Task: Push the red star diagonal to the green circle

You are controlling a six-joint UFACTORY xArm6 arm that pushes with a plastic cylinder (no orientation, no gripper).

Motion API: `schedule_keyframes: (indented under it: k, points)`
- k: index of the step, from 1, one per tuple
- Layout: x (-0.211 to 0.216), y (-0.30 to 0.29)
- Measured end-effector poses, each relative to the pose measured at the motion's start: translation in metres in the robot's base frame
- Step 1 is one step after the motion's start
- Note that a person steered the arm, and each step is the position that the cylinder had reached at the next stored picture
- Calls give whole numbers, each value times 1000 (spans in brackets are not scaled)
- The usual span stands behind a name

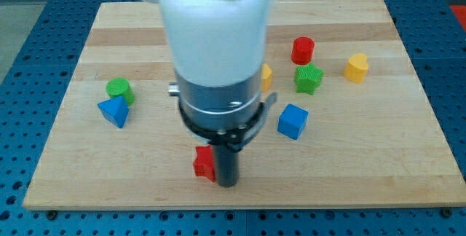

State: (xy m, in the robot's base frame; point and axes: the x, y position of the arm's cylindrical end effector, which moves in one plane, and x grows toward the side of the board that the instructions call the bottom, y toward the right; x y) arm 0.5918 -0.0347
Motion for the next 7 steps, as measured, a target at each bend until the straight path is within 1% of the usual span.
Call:
schedule_keyframes:
  k: [1, 3, 4, 7]
  points:
    - [-2, -16]
    - [-8, 13]
    - [-14, 13]
    - [-14, -40]
